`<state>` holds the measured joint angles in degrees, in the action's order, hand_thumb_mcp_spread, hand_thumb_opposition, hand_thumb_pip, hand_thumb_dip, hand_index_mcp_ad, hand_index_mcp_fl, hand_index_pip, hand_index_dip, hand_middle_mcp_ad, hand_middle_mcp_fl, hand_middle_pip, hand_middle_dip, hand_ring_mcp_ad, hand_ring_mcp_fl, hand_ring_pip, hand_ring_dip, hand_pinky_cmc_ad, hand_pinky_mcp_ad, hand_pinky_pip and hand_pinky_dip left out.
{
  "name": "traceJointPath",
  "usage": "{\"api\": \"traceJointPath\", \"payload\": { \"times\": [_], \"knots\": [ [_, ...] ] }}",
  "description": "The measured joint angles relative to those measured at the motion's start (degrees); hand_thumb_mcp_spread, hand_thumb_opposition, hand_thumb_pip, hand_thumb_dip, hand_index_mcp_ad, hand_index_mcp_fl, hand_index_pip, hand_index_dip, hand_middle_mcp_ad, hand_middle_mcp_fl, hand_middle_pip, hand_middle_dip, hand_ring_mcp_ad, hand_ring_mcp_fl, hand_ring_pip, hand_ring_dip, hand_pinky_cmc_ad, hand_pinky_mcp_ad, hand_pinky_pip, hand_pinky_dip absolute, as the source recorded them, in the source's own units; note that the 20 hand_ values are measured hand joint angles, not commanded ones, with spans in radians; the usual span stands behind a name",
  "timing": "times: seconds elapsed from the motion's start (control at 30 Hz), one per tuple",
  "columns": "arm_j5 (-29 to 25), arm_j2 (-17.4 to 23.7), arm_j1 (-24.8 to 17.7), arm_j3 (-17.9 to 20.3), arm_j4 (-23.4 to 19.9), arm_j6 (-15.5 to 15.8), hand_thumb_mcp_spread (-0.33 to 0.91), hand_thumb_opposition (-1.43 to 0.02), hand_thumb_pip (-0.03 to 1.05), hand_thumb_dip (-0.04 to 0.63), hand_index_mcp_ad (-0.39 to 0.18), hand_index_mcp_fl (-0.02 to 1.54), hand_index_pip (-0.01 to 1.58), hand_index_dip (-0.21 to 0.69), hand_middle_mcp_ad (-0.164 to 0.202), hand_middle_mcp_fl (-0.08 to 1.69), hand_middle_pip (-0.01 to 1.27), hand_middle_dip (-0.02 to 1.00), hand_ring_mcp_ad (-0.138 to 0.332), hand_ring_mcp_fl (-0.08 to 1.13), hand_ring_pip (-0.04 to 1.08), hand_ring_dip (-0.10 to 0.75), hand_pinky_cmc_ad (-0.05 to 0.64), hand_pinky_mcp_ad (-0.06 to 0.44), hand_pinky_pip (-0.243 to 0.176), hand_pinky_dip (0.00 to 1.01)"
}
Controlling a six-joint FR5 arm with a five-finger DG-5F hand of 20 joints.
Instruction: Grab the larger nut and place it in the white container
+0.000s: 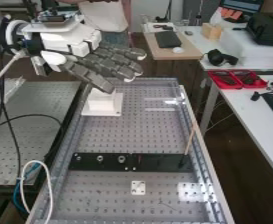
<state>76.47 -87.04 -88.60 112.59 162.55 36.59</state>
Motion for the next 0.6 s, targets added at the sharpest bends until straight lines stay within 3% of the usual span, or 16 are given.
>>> {"api": "traceJointPath", "payload": {
  "times": [0.27, 0.6],
  "knots": [
    [-4.29, -0.90, 0.24, 4.37, -4.37, -0.51, 0.19, -0.76, 0.59, 0.108, 0.031, 0.07, 0.15, -0.059, 0.093, 0.12, 0.13, 0.16, 0.190, 0.01, 0.10, 0.049, 0.328, 0.278, -0.075, 0.41],
    [-10.38, -4.59, 0.45, 8.53, -7.61, -3.76, 0.23, -0.80, 0.63, 0.171, -0.003, 0.07, 0.55, -0.044, 0.091, 0.12, 0.14, 0.17, 0.190, 0.01, 0.10, 0.070, 0.325, 0.278, -0.075, 0.46]
  ]
}}
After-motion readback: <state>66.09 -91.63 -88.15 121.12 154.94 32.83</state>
